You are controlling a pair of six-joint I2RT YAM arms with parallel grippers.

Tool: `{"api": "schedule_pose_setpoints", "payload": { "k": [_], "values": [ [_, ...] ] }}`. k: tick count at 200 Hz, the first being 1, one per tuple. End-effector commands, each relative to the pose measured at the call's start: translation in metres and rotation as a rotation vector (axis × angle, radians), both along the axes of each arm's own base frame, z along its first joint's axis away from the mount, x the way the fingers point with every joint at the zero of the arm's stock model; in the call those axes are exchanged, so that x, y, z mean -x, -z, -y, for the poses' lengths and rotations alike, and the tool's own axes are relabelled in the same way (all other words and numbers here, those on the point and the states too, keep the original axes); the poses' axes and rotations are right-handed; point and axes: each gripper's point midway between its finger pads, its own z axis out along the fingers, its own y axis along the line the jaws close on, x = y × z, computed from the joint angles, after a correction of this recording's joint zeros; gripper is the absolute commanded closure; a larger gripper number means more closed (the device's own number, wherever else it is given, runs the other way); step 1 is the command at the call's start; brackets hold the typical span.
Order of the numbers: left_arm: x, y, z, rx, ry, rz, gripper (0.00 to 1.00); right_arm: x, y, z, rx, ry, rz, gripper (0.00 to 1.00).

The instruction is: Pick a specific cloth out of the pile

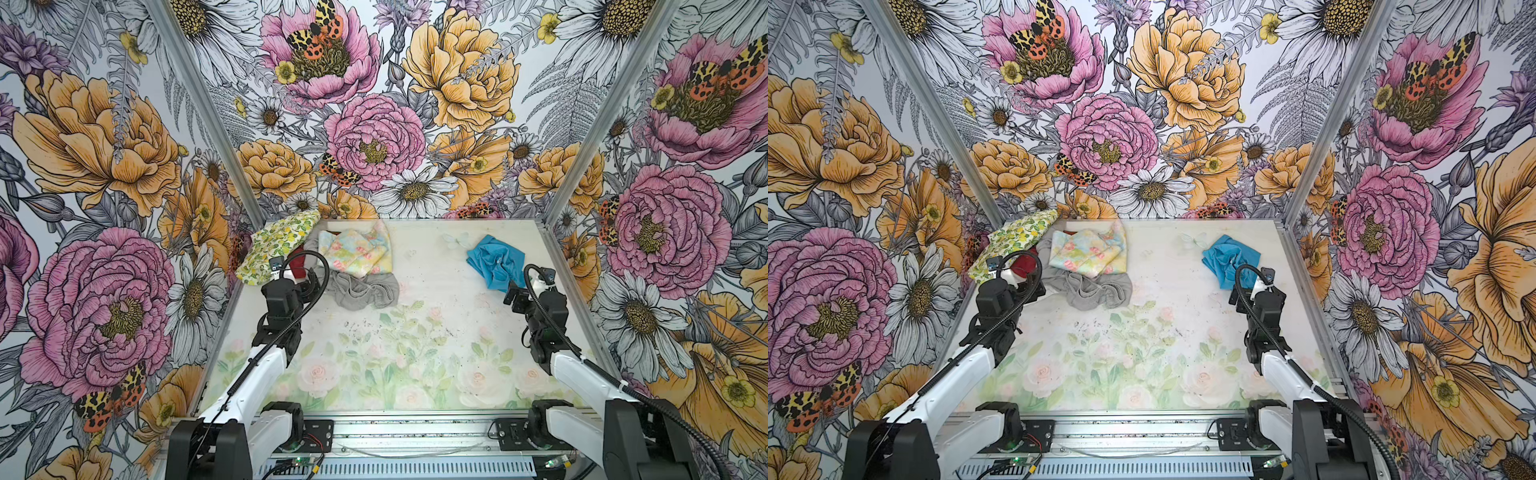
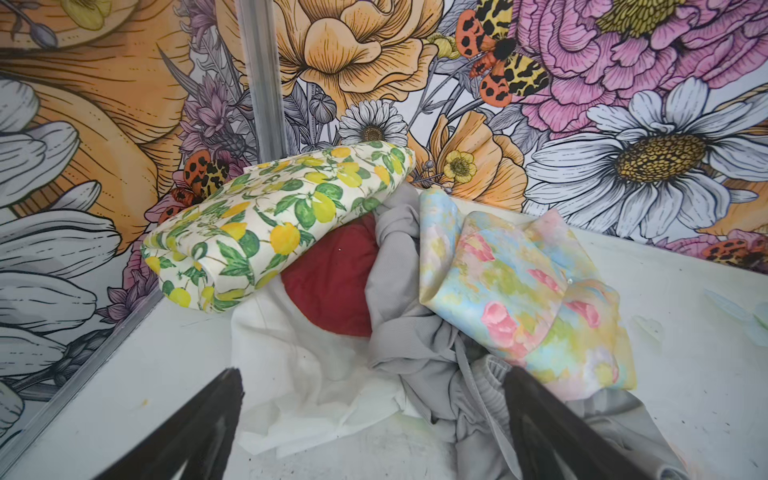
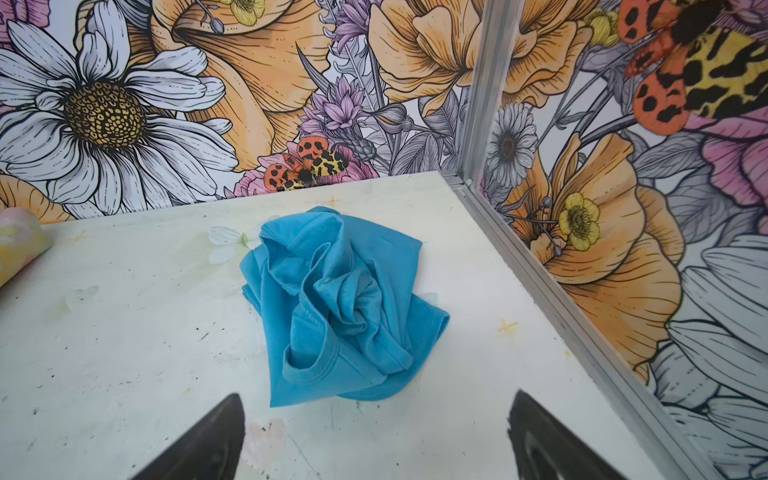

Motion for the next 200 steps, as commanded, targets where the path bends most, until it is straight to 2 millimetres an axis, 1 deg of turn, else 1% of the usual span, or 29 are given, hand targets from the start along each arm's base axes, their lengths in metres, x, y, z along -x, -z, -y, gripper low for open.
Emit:
{"api": "schedule_pose_setpoints", "payload": {
  "k": [1,16,28,60,78,100,107,119,135,147,158,169,177,186,193,195,196,200],
  "values": [
    [-0.011,-0.002,0.002,-0.006,0.054,0.059,0.01,-0.008,-0.016,-0.003,0.022,-0.018,0.085,0.0],
    [-0.016,0.006,0.009,-0.008,0.108,0.063,0.01,-0.012,-0.013,-0.002,0.035,-0.015,0.084,0.01],
    [-0.018,0.011,0.01,-0.016,0.126,0.061,0.01,-0.015,-0.01,-0.001,0.038,-0.013,0.08,0.0],
    [-0.019,0.022,-0.004,0.012,0.104,0.073,0.01,-0.021,-0.004,-0.004,0.041,-0.031,0.091,0.0],
    [-0.02,0.028,-0.019,0.069,0.058,0.086,0.01,-0.023,-0.004,-0.005,0.046,-0.041,0.093,0.0],
    [-0.024,0.042,-0.022,0.051,0.049,0.066,0.01,-0.024,-0.003,-0.005,0.046,-0.039,0.088,0.01],
    [-0.025,0.044,-0.024,0.051,0.043,0.072,0.01,-0.025,-0.003,-0.004,0.044,-0.037,0.09,0.01],
    [-0.029,0.041,-0.02,0.015,0.052,0.075,0.01,-0.026,-0.004,-0.003,0.044,-0.029,0.095,0.01],
    [-0.034,0.04,-0.002,-0.059,0.114,0.104,0.01,-0.027,-0.002,-0.002,0.052,-0.029,0.107,0.01],
    [-0.035,0.048,0.009,-0.089,0.15,0.108,0.01,-0.028,0.0,-0.002,0.061,-0.031,0.131,0.01],
    [-0.036,0.056,0.014,-0.11,0.158,0.111,0.01,-0.028,0.003,-0.002,0.061,-0.03,0.136,0.0],
    [-0.039,0.061,0.016,-0.128,0.156,0.109,0.01,-0.028,0.005,-0.002,0.062,-0.027,0.143,0.0],
    [-0.041,0.065,0.014,-0.131,0.132,0.064,0.01,-0.028,0.01,-0.002,0.063,-0.03,0.141,0.01],
    [-0.043,0.064,0.01,-0.12,0.124,0.068,0.01,-0.033,0.02,-0.005,0.067,-0.048,0.124,0.0],
    [-0.044,0.063,0.008,-0.112,0.121,0.08,0.01,-0.037,0.018,-0.008,0.073,-0.066,0.138,0.01],
    [-0.044,0.064,0.009,-0.109,0.123,0.074,0.01,-0.038,0.02,-0.008,0.072,-0.069,0.124,0.01],
    [-0.044,0.064,0.009,-0.108,0.123,0.072,0.01,-0.038,0.018,-0.009,0.07,-0.073,0.128,0.01],
    [-0.044,0.065,0.008,-0.108,0.121,0.065,0.01,-0.039,0.024,-0.009,0.062,-0.077,0.083,0.01]
  ]
}}
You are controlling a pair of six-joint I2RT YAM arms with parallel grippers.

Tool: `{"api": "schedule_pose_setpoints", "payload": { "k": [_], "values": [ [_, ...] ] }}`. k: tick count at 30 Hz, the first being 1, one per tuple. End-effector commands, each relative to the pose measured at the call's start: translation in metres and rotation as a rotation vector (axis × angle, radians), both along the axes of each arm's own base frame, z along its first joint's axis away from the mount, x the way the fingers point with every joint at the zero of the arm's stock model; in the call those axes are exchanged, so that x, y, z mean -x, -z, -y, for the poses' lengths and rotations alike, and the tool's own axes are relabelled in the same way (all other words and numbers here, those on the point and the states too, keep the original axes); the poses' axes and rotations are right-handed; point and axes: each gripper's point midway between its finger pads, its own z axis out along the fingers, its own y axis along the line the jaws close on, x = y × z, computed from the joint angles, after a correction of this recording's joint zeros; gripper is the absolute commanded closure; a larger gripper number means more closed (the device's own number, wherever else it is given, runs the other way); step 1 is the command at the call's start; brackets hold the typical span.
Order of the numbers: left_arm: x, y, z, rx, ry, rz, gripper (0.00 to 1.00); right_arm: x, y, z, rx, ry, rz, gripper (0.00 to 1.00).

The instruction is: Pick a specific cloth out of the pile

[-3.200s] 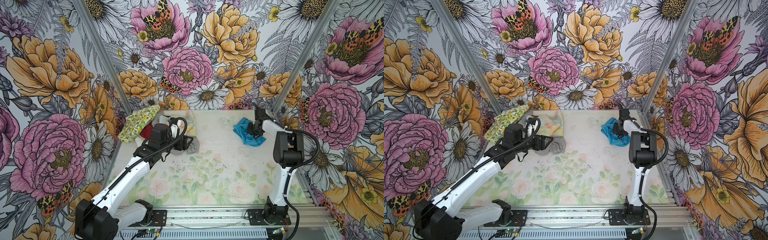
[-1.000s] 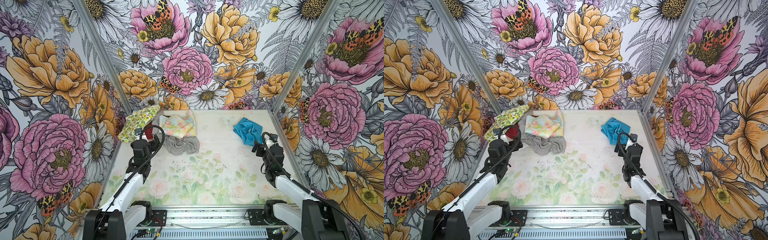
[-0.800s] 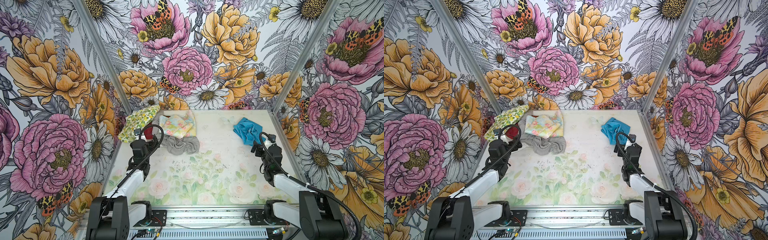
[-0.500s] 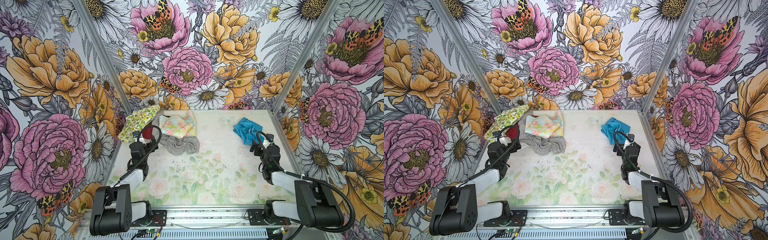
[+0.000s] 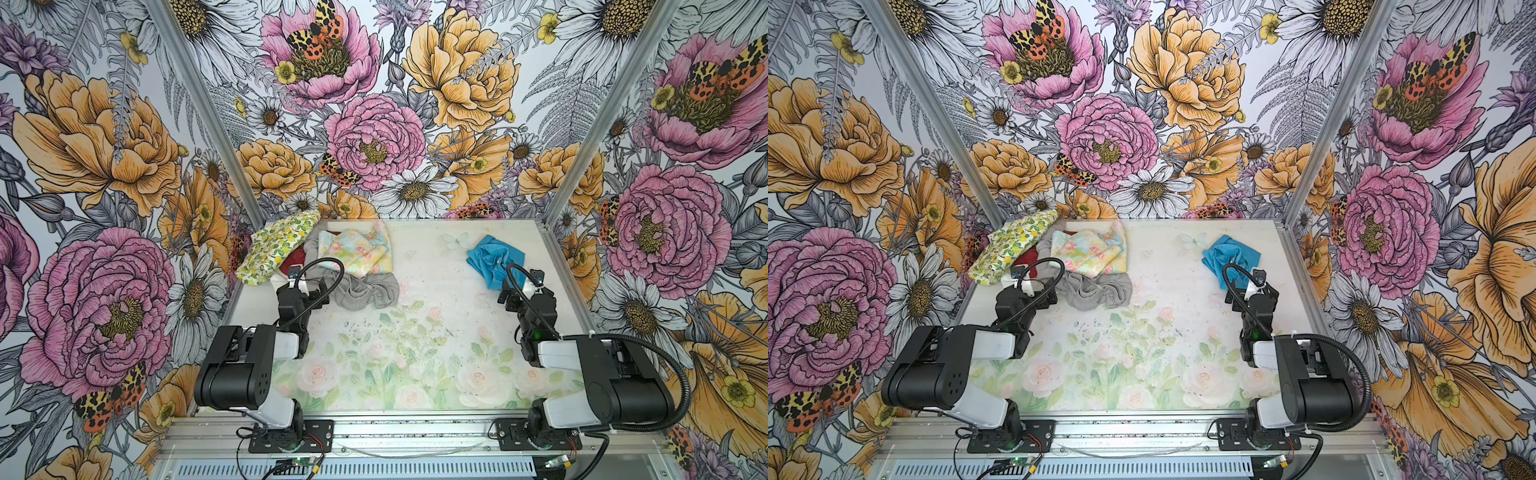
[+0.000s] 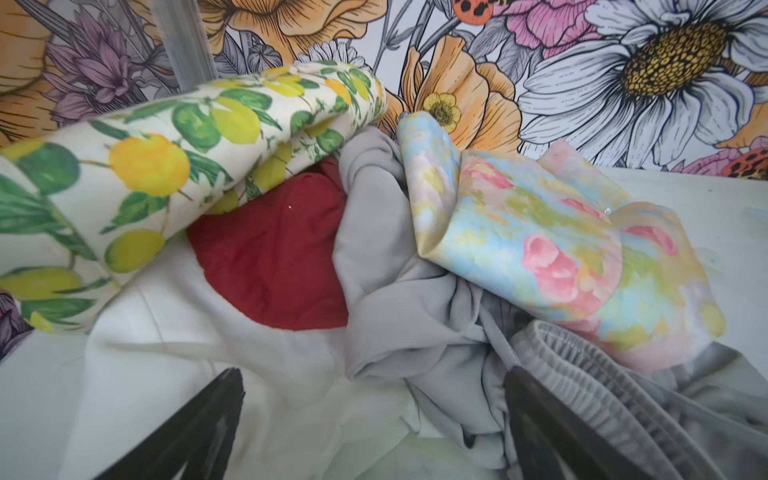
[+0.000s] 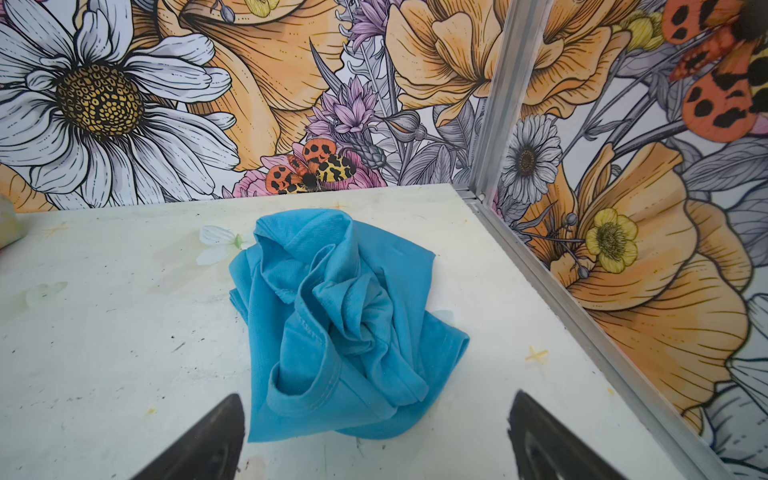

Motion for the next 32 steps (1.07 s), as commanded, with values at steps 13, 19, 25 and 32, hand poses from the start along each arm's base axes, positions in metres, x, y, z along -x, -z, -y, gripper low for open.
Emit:
{"api": "schedule_pose_setpoints", "payload": {
  "k": [13,19,25,32],
  "values": [
    [-0.006,-0.024,-0.009,-0.035,-0.051,0.088,0.01,-0.024,-0.004,-0.005,-0.006,-0.048,-0.031,0.01],
    [-0.006,-0.024,-0.01,-0.034,-0.049,0.087,0.01,-0.024,-0.003,-0.009,0.002,-0.067,-0.036,0.01],
    [-0.006,-0.024,-0.01,-0.033,-0.049,0.086,0.01,-0.027,-0.002,-0.01,-0.005,-0.083,-0.049,0.01],
    [-0.006,-0.023,-0.01,-0.032,-0.048,0.085,0.01,-0.025,-0.004,-0.01,-0.004,-0.083,-0.034,0.01]
  ]
}}
